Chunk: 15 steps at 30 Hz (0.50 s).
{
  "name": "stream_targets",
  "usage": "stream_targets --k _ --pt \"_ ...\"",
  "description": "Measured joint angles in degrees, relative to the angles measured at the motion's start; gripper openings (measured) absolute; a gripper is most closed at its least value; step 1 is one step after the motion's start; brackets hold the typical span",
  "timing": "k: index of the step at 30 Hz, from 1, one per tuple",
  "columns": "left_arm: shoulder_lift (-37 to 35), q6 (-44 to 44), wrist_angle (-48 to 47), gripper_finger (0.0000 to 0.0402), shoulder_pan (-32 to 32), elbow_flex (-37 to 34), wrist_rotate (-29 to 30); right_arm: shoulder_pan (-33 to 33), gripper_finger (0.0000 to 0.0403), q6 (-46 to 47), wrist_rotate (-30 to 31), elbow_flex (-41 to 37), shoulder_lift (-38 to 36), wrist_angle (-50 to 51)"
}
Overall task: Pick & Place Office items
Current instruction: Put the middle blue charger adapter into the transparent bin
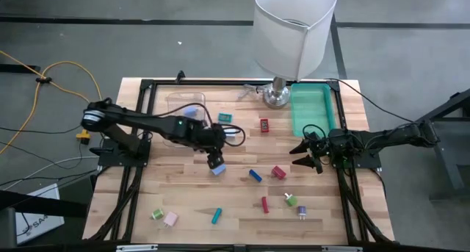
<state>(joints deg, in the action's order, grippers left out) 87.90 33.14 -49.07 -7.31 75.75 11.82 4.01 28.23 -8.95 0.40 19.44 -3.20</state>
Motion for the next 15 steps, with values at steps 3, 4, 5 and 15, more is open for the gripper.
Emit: stream_targets --k 3,4,5,15 --pt "1.48 4.7 -0.71 0.0237 -1.06 0.0 -0.14 0.0 0.0235 0.0 0.0 0.0 0.0 0.0" --pt "2.06 5.91 -0.86 0.0237 -1.43 0.0 -0.68 0.0 0.0235 0.0 0.0 0.0 0.0 0.0" --pt "2.82 7.16 -0.85 0.0237 -1.8 0.0 -1.14 -0.02 0.0235 0.0 0.0 0.0 0.0 0.0" --pt "13.81 11.51 -10.4 0.0215 -4.67 11.5 -2.88 -0.02 0.0235 0.0 0.0 0.0 0.0 0.0"
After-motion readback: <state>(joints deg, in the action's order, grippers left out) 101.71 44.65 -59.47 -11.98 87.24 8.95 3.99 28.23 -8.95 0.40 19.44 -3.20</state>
